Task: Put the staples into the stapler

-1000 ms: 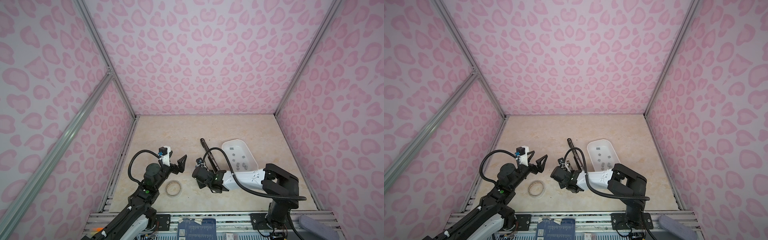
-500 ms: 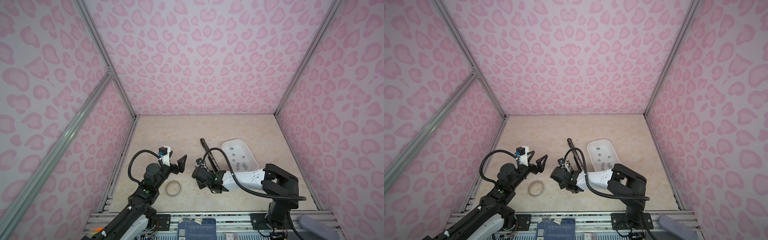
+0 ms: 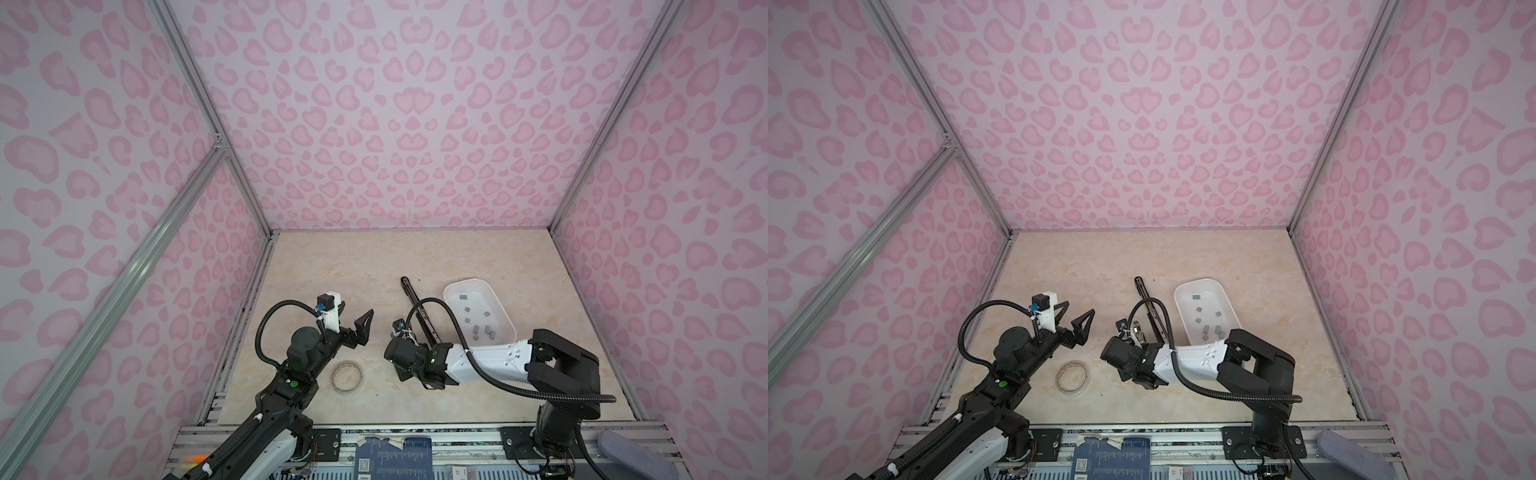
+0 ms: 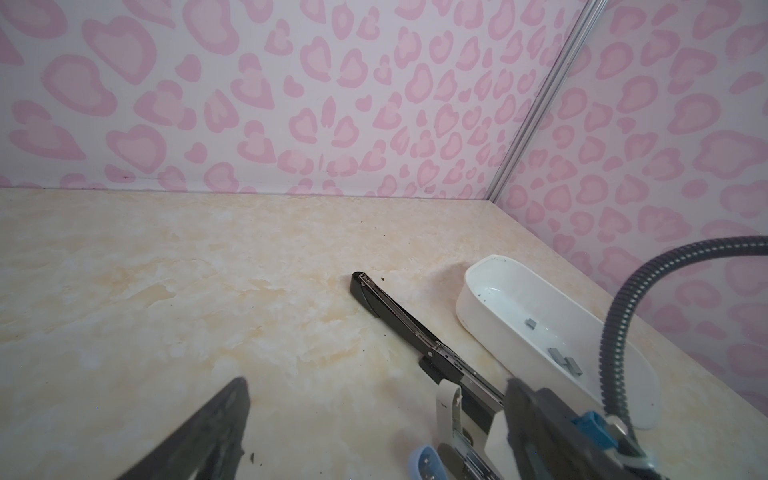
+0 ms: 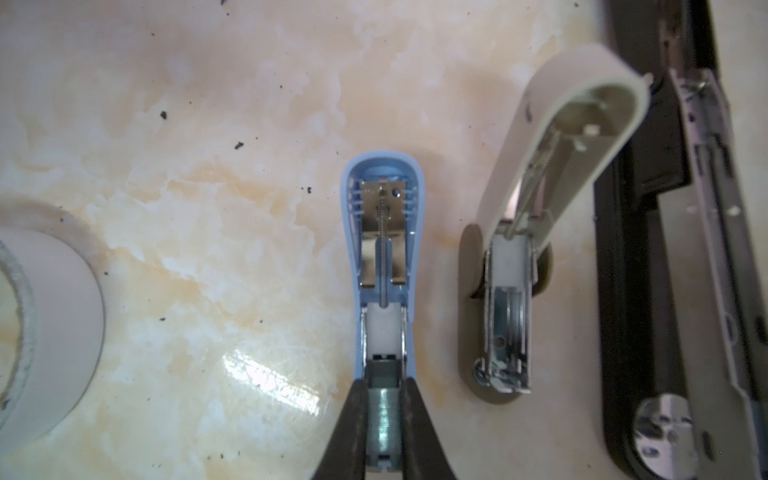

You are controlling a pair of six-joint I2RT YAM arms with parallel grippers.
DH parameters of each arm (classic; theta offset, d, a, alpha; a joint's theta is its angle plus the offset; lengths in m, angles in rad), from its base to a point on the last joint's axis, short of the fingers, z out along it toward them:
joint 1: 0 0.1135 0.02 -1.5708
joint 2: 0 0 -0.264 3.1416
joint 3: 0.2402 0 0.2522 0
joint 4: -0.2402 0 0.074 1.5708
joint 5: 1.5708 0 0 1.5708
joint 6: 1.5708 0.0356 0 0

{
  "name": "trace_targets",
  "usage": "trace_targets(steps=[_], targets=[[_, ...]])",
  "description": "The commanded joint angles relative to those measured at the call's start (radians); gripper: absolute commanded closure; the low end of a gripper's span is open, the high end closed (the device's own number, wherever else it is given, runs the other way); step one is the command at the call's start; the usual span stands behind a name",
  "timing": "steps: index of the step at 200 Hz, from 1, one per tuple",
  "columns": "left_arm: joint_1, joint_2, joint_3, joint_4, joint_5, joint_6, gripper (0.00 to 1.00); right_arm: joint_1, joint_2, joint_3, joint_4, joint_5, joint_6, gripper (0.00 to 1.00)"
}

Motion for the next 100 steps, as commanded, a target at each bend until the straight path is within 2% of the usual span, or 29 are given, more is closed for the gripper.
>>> trace_targets(steps=[1, 63, 100], targets=[[0.0, -0.006, -0.003, 0.011, -0.004, -0.004, 0.04, 0.003, -0.011, -0.006, -0.009, 0.015, 0.01, 0.82], [0.0, -0.006, -0.003, 0.012, -0.004, -0.003, 0.04, 0.003, -0.036, -0.02, 0.014, 0.028, 0.006, 0.72], [0.0, -0.006, -0.002, 0.013, -0.004, -0.003, 0.04, 0.003, -0.018, 0.008, -0.019, 0.074, 0.025, 0.8]])
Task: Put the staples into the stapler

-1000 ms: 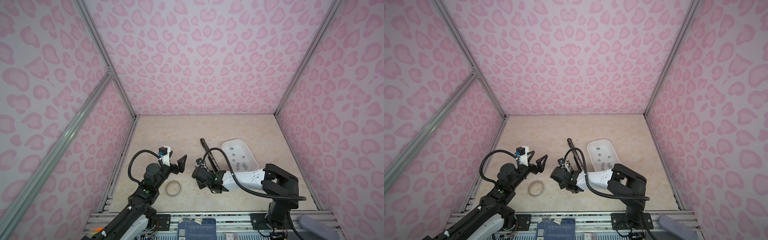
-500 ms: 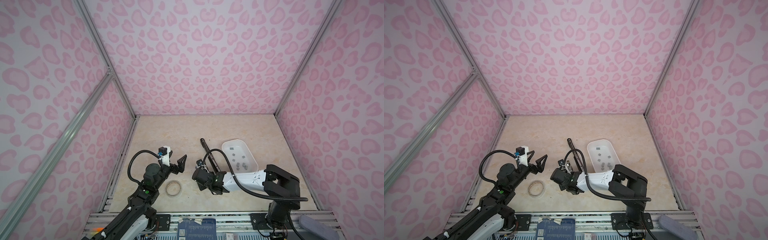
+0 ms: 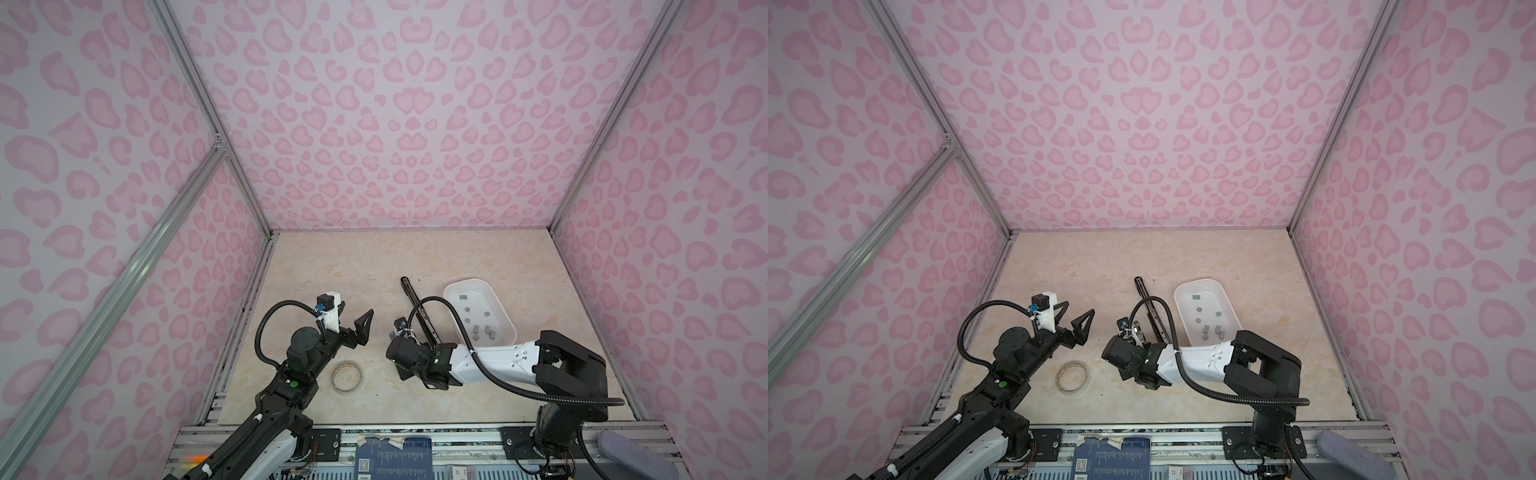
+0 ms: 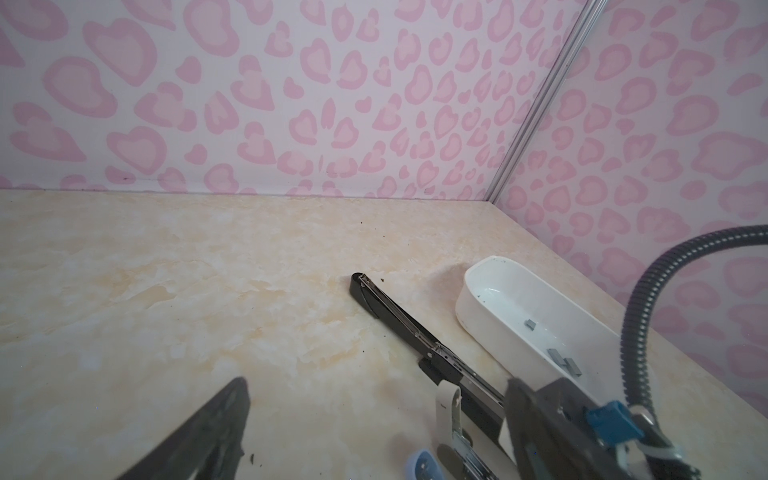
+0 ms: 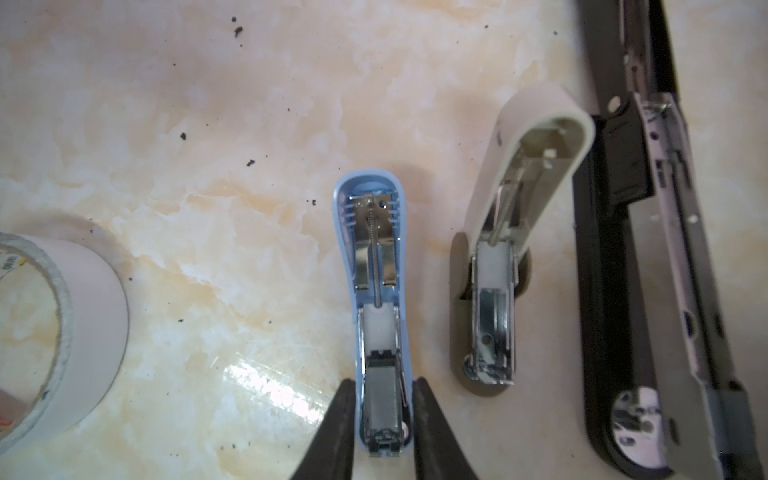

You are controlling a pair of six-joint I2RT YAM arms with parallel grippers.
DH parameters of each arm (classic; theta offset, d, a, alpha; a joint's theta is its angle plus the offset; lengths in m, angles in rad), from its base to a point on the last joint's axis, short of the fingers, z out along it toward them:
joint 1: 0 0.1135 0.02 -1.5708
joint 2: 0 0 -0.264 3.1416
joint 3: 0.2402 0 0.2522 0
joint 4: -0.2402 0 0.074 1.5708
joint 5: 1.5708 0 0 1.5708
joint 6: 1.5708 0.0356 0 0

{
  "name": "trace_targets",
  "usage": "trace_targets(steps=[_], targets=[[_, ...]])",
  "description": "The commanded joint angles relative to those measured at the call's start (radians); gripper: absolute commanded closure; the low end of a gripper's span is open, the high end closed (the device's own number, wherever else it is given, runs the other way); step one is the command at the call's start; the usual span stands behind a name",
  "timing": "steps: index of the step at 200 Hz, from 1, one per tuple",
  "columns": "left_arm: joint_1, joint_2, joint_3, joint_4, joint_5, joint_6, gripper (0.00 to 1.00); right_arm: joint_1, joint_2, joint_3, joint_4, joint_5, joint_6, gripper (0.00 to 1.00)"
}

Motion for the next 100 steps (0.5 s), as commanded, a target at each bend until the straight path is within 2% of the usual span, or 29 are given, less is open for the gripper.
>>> trace_targets(steps=[1, 18, 100], targets=[[0.0, -0.002, -0.002, 0.013, -0.004, -0.003, 0.04, 0.002, 0.019, 0.022, -0.03, 0.058, 0.023, 0.8], [-0.001, -0.002, -0.001, 0.013, -0.006, -0.001, 0.04, 0.0, 0.04, 0.042, -0.046, 0.065, 0.019, 0.84], [0.001, -0.007, -0.004, 0.01, -0.007, -0.002, 0.04, 0.003, 0.054, 0.041, -0.053, 0.066, 0.016, 0.86]])
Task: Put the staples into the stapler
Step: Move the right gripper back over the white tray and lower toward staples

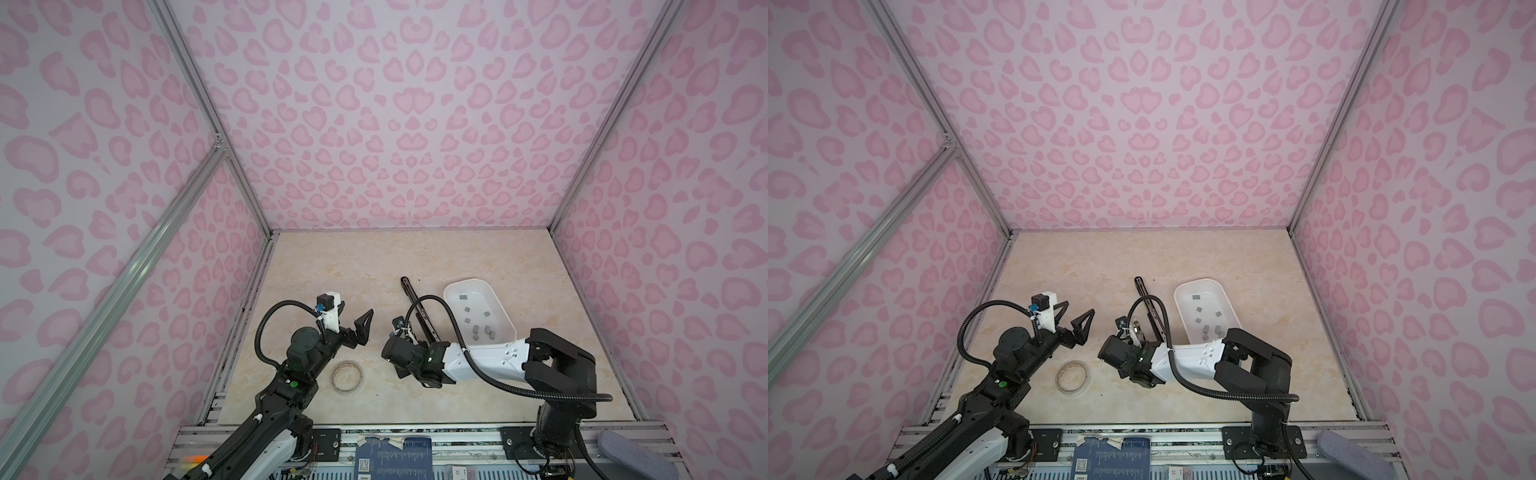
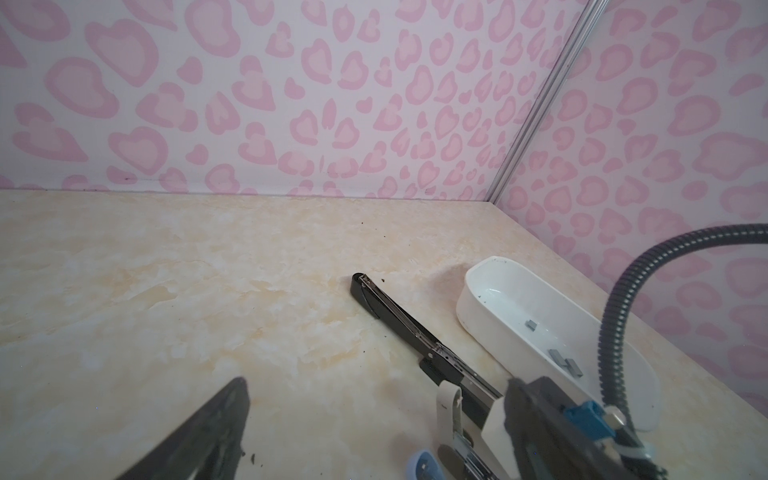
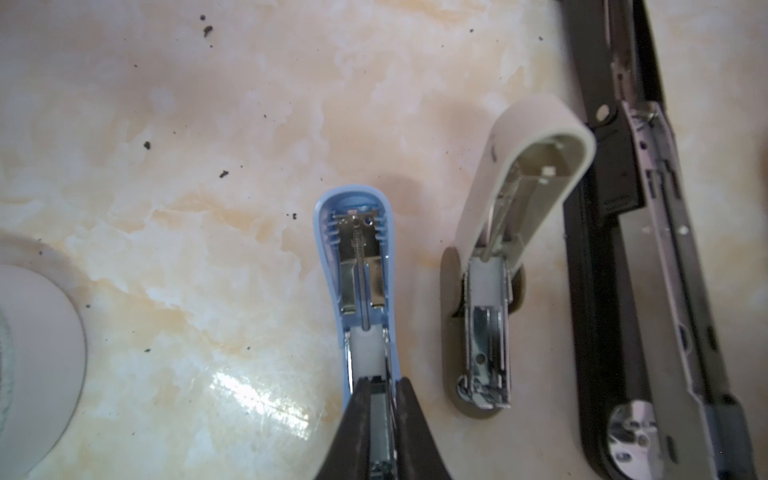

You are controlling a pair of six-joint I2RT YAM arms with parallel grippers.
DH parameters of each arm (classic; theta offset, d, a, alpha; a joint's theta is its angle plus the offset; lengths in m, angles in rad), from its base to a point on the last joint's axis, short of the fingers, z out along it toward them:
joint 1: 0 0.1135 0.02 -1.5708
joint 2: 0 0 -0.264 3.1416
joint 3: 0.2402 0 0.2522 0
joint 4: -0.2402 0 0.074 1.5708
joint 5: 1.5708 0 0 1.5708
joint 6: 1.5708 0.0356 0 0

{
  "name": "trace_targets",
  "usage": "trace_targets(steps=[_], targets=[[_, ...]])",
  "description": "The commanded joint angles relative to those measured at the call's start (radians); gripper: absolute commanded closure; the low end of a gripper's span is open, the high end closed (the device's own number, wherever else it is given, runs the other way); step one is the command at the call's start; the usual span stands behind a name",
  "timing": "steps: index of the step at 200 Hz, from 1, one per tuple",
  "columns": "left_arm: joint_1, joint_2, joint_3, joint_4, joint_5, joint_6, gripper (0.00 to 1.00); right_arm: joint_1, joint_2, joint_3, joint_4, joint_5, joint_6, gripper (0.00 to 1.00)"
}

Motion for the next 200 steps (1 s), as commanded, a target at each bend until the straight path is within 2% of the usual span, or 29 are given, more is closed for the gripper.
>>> trace_targets(steps=[1, 29, 54, 76, 100, 124, 162, 200], targets=[[0.001, -0.006, -0.004, 0.01, -0.003, -0.003, 0.04, 0.002, -0.003, -0.005, -0.025, 0.025, 0.004, 0.86], [-0.001, -0.039, -0.014, 0.013, -0.017, -0.002, 0.0, 0.003, -0.092, -0.006, -0.068, 0.098, -0.031, 0.83], [-0.001, -0.193, -0.076, 0.025, -0.065, 0.001, 0.03, -0.037, -0.212, 0.022, -0.171, 0.199, -0.105, 0.79], [-0.001, -0.315, -0.148, 0.057, -0.125, 0.014, 0.04, -0.166, -0.32, 0.003, -0.202, 0.178, -0.169, 0.79], [0.0, -0.336, -0.175, 0.101, -0.189, 0.032, 0.04, -0.339, -0.394, -0.039, -0.208, 0.111, -0.235, 0.8], [0.0, -0.229, -0.119, 0.112, -0.242, 0.058, 0.04, -0.492, -0.431, -0.085, -0.176, 0.041, -0.282, 0.8], [0.001, 0.1, 0.089, 0.076, -0.299, 0.098, 0.01, -0.708, -0.4, -0.116, -0.101, -0.13, -0.319, 0.76], [0.002, 0.316, 0.291, 0.075, -0.254, 0.126, 0.01, -0.795, -0.276, -0.054, -0.068, -0.261, -0.388, 0.75]])
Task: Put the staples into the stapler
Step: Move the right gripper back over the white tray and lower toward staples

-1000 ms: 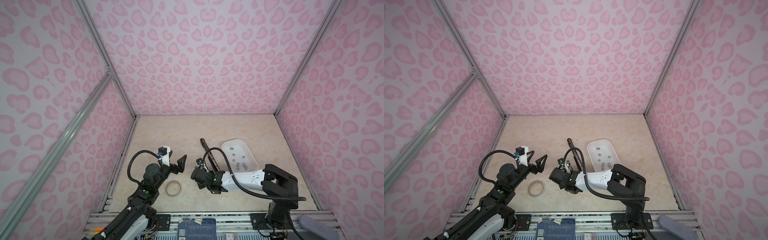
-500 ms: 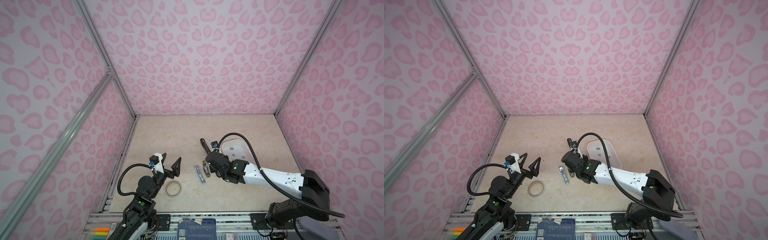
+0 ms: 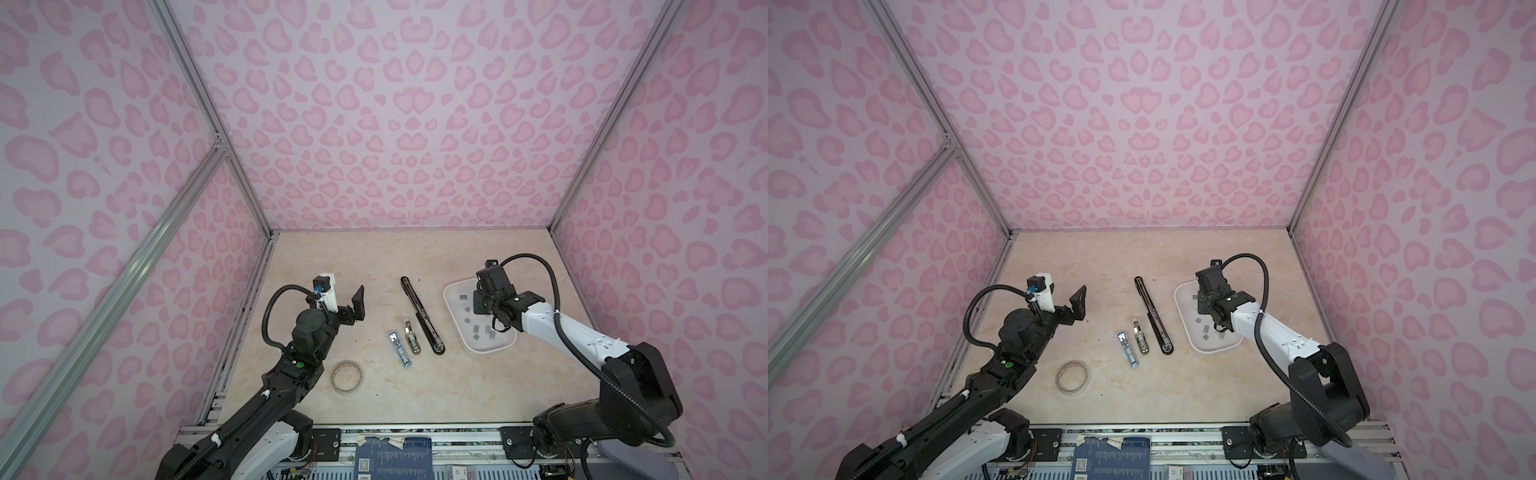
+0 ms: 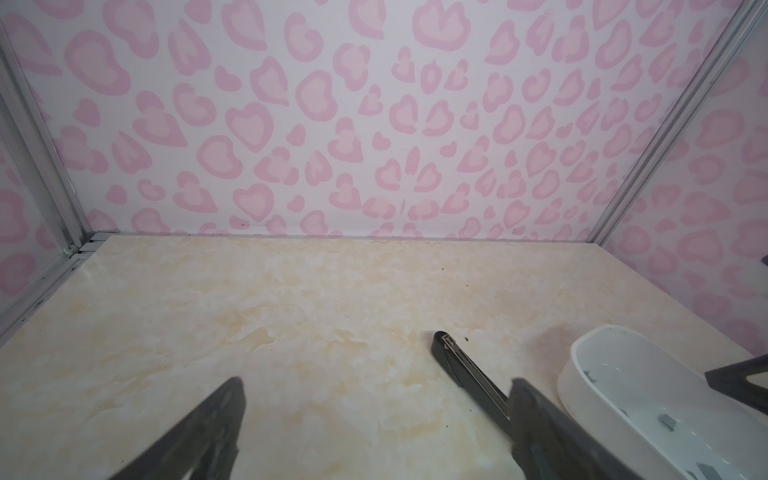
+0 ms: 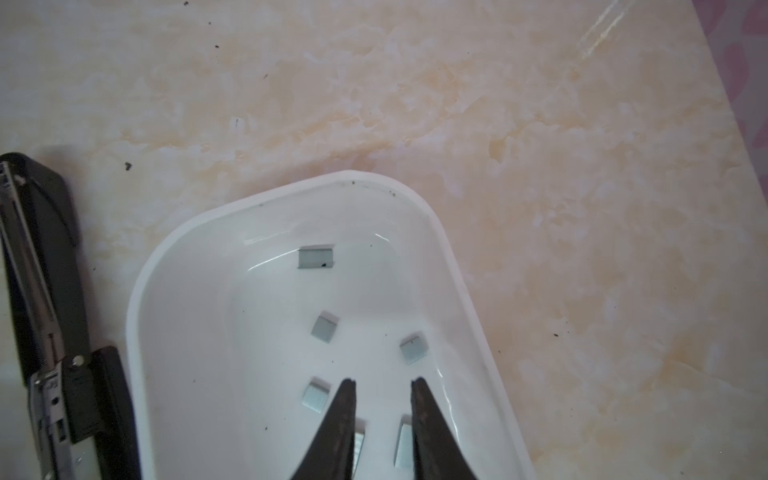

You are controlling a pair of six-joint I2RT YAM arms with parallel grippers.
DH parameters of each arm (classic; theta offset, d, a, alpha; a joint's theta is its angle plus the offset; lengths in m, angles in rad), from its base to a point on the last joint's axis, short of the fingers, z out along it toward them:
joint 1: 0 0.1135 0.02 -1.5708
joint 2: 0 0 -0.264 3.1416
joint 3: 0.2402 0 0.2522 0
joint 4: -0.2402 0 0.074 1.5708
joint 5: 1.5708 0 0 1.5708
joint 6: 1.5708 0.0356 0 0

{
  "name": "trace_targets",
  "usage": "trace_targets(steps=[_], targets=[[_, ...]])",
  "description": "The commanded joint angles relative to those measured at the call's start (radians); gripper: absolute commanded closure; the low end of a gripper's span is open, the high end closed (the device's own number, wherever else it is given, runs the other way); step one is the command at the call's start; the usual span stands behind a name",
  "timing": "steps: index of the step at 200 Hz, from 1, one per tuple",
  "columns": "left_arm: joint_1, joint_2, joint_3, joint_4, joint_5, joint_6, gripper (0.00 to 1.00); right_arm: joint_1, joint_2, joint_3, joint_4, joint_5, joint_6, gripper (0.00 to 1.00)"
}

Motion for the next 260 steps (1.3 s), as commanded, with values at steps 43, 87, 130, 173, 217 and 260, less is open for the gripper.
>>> trace_targets(steps=[43, 87, 130, 173, 217, 260], targets=[[0.001, 0.202, 0.26, 0.01, 0.013, 0.095, 0.02, -0.032, 0.119, 0.021, 0.059, -0.176, -0.065, 0.75], [0.009, 0.295, 0.355, -0.004, -0.003, 0.145, 0.02, -0.031, 0.166, 0.025, 0.008, -0.238, -0.072, 0.75], [0.019, 0.328, 0.401, -0.018, 0.003, 0.156, 0.02, -0.031, 0.17, 0.013, -0.022, -0.266, -0.102, 0.75], [0.035, 0.337, 0.431, -0.051, -0.001, 0.175, 0.02, -0.027, 0.181, -0.01, -0.055, -0.285, -0.083, 0.75], [0.052, 0.325, 0.427, -0.071, 0.03, 0.173, 0.01, 0.013, 0.182, -0.02, -0.083, -0.262, -0.083, 0.74], [0.059, 0.299, 0.402, -0.078, 0.031, 0.166, 0.01, 0.022, 0.178, -0.026, -0.088, -0.225, -0.068, 0.74]])
